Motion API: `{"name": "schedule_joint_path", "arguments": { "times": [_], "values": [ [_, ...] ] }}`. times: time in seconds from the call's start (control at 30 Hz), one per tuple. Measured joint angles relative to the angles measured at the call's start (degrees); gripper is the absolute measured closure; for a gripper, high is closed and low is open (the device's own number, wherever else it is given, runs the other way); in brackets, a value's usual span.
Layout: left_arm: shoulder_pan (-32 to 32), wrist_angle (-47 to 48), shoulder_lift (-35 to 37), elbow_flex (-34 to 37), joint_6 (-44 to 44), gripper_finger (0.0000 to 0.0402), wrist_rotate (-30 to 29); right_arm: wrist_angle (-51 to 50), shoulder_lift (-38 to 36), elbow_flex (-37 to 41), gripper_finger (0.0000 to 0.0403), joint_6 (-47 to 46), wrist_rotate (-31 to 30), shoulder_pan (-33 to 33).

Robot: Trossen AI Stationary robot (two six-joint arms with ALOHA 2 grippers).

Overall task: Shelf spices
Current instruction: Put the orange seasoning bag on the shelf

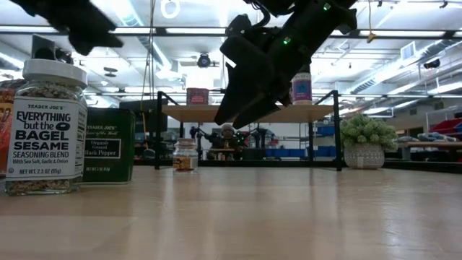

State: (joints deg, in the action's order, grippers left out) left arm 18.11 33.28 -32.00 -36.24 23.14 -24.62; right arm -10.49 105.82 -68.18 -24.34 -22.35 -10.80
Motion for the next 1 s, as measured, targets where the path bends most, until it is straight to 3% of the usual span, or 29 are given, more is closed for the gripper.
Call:
{"name": "schedule_joint_path", "arguments": {
  "times": [0.27, 0.47, 0.63, 0.8, 1.0],
  "values": [
    [0.01, 17.87, -6.22, -4.57, 15.20, 0.0184, 12.13, 0.03, 0.00, 0.00, 0.0096, 0.00, -0.02, 0.03],
    [0.02, 25.80, -12.36, -8.42, 18.54, 0.0184, 21.41, 0.06, 0.00, 0.00, 0.0096, 0.00, -0.03, 0.03],
    [0.04, 33.88, -16.00, -12.05, 18.95, 0.0184, 24.06, 0.06, 0.00, 0.00, 0.0096, 0.00, -0.03, 0.03],
    [0.27, 35.68, -17.31, -12.73, 18.91, 0.0184, 27.74, 0.06, 0.00, 0.00, 0.0096, -0.04, -0.02, 0.03],
    [2.78, 38.69, -20.31, -12.30, 17.79, 0.0184, 26.84, 0.08, 0.00, 0.00, 0.0096, -0.07, -0.02, -0.67]
  ]
}}
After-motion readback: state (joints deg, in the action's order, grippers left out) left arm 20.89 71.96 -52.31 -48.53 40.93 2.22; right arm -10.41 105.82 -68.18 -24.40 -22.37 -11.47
